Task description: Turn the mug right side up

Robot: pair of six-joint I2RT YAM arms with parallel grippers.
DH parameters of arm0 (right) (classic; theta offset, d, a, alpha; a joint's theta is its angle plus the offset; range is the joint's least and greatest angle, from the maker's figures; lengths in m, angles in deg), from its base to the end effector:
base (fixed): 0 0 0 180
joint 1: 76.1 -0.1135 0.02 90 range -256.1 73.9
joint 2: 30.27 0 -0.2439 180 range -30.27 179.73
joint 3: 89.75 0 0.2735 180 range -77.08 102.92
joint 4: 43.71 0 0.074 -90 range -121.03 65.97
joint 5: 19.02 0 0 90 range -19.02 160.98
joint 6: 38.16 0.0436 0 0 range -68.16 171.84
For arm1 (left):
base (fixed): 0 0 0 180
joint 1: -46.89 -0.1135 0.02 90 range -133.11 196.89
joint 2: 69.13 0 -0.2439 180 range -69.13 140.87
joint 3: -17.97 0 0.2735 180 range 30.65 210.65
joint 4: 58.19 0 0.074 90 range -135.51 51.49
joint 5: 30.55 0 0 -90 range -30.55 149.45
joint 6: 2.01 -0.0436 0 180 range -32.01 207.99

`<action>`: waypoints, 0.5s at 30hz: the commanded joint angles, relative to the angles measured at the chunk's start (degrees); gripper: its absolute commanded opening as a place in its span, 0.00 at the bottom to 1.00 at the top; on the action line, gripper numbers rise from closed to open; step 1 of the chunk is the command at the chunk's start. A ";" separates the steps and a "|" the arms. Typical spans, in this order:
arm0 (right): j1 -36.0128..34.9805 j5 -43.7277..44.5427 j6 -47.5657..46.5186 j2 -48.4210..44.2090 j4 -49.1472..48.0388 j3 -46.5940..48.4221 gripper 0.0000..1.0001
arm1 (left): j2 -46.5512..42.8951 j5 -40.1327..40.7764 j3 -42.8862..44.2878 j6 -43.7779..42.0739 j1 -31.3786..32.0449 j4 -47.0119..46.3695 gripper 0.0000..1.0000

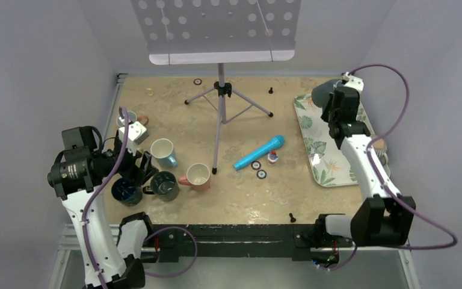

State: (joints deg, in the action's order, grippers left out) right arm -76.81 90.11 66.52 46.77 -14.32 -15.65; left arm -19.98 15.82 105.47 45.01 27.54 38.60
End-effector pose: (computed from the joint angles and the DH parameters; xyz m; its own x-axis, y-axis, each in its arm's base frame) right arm 0.3359 -0.0101 0.2756 -0.4501 0.2339 -0.8618 0.3920 0.9189 0.0446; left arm 0.1328 0.0148 0.3777 -0.5194 0.3406 -0.7837 0.6219 0.7796 -0.0733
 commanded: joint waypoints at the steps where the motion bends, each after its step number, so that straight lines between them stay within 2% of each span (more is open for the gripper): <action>1: -0.70 -2.54 3.80 -10.56 -4.33 3.23 0.00 | 0.01 -9.24 7.39 3.92 0.37 4.37 0.79; 6: -1.14 -7.24 5.96 -23.30 -4.33 5.80 0.00 | 1.81 -20.40 19.08 4.55 0.28 12.37 0.85; 10: -3.07 -19.65 8.00 -29.17 -7.48 8.56 0.00 | 2.39 -28.90 25.97 11.15 0.28 12.49 0.92; 13: -6.61 -26.90 11.02 -31.83 -11.20 9.68 0.00 | 0.56 -34.52 26.69 23.31 0.31 2.98 0.94; 15: -8.26 -29.69 13.37 -33.97 -13.82 9.57 0.00 | -2.11 -37.48 24.63 34.39 0.30 -10.48 0.94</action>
State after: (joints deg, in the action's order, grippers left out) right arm -81.97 72.19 74.32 16.47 -15.41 -9.57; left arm -19.37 -10.72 130.85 60.64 27.54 41.88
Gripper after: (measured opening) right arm 0.169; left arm 0.935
